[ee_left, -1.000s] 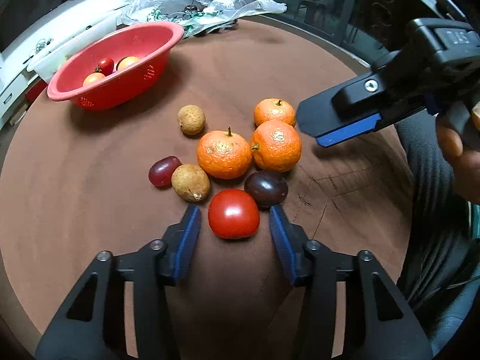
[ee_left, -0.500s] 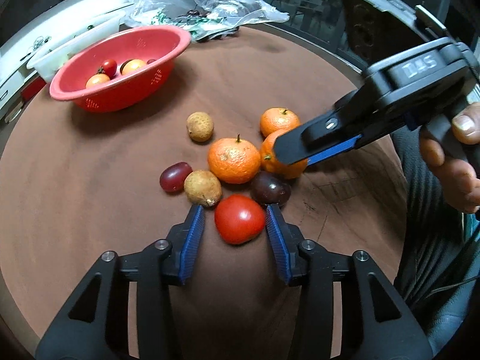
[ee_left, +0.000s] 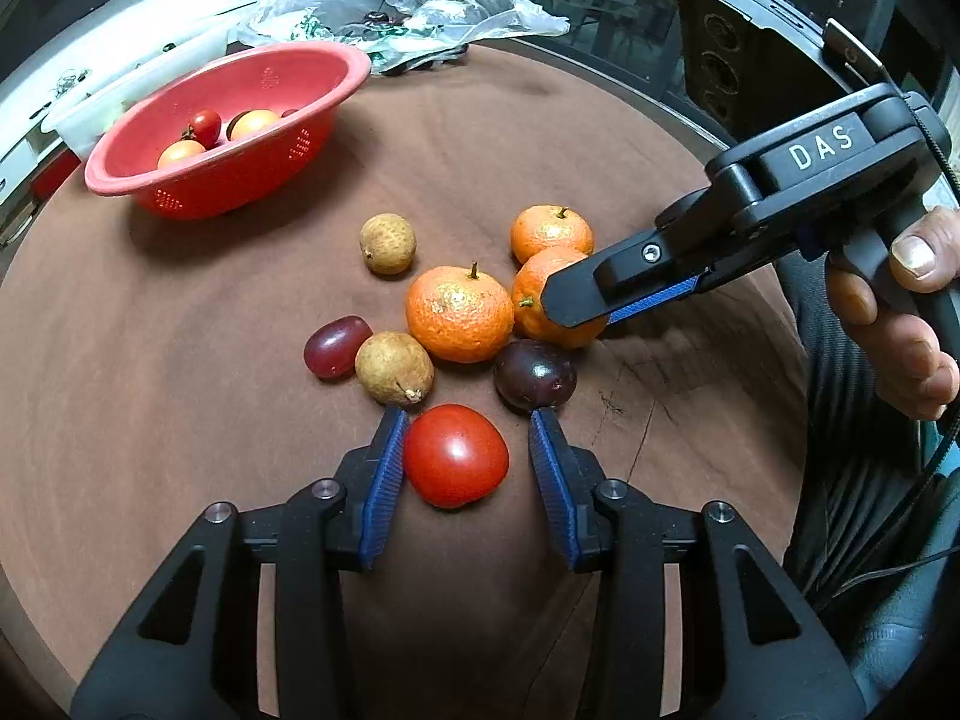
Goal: Organize fruits
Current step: 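Grasp an orange with the right gripper while the left gripper grasps a red tomato, then carry the orange and red tomato over the red basin with both grippers, then open both grippers to release the tomato and orange into the basin, then move both grippers back to the fruit pile, then grasp a dark plum with the left gripper while the right gripper grasps an orange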
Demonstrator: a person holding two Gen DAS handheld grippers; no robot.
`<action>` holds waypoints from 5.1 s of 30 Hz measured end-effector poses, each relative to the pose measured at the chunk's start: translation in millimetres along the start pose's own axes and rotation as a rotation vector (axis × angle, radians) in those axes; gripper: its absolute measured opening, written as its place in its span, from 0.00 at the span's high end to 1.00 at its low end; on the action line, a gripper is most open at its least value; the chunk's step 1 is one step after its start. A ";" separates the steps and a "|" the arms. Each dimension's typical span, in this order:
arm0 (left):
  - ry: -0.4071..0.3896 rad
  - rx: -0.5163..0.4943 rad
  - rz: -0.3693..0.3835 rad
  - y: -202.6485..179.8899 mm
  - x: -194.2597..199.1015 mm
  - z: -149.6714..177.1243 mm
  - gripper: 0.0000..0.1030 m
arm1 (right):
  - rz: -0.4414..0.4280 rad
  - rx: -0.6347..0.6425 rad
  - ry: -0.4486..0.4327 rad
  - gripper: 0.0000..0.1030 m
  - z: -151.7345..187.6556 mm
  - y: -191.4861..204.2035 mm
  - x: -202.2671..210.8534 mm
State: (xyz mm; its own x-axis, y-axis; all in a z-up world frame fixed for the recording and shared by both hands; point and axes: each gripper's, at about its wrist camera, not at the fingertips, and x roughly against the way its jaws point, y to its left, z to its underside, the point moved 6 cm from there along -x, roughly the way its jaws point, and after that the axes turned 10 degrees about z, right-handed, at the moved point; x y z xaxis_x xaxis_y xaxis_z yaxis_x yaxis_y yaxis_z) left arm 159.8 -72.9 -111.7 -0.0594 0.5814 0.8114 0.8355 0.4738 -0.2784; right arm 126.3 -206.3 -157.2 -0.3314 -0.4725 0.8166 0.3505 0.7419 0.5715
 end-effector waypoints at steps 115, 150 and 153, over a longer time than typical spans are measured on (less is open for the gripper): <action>-0.248 0.258 -0.401 -29.8 29.0 20.0 0.00 | 0.260 0.567 -0.440 0.34 12.4 19.6 63.8; -0.195 0.245 -0.236 -24.4 -9.1 -6.1 0.72 | 0.370 0.672 -0.416 0.37 14.0 20.6 41.1; -0.208 0.252 -0.229 -23.7 -3.8 -4.3 0.72 | 0.379 0.701 -0.406 0.38 15.3 23.5 35.3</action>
State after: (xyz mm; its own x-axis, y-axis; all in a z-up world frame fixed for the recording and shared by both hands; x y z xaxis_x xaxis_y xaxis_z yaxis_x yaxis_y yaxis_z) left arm 142.6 -89.1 -106.0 -0.3601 0.5510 0.7528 0.6287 0.7395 -0.2405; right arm 109.5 -198.3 -116.2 -0.6334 -0.0301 0.7732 -0.0722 0.9972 -0.0203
